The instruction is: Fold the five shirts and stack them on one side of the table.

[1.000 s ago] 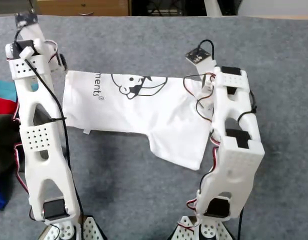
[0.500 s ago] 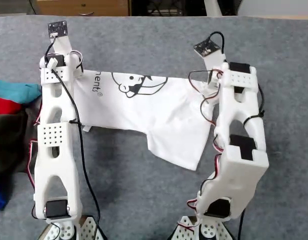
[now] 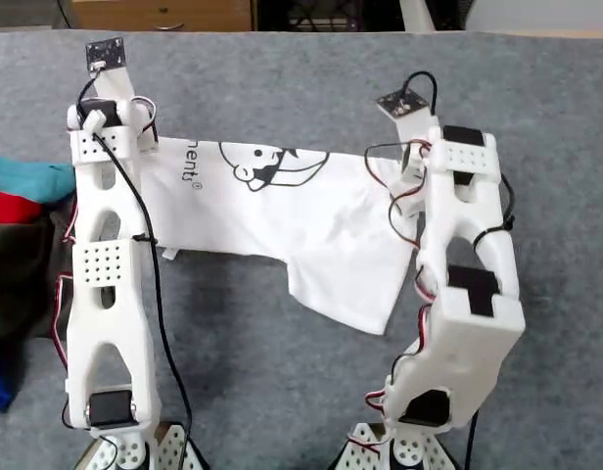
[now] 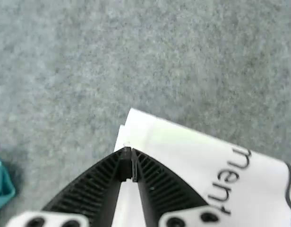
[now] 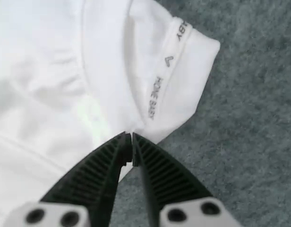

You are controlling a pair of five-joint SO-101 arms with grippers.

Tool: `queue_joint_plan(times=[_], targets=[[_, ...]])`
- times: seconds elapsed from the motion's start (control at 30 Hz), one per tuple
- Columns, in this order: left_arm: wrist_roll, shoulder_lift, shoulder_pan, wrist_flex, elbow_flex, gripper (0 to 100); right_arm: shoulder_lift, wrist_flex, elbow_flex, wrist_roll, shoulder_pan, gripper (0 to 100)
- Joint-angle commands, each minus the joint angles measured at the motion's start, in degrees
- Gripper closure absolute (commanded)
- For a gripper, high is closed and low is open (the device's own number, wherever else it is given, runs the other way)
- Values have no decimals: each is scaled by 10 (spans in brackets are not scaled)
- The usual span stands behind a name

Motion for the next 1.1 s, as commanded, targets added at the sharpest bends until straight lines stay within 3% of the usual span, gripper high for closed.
queue_joint_plan(times=[0.0, 0.13, 0.27, 0.37, 0.5, 0.67, 0.9, 1.07], targets=[[-5, -91, -7, 59, -36, 967, -91, 55, -7, 27, -44, 985], [-6, -142, -7, 120, -36, 967, -194, 108, 73, 90, -88, 984], [-8, -175, -46, 121, -35, 966, -312, 137, 175, 135, -115, 984], [-52, -210, -71, 122, 5, 939, -391, 163, 240, 146, -141, 982], [-71, -315, -109, 123, 177, 941, -456, 170, 317, 155, -186, 912], [-70, -470, -92, 115, 524, 970, -463, 149, 385, 175, -222, 824], [-69, -628, -86, -95, 978, 970, -465, 81, 483, 236, -281, 821], [-69, -727, -84, -255, 1177, 970, -460, -33, 550, 239, -281, 805]])
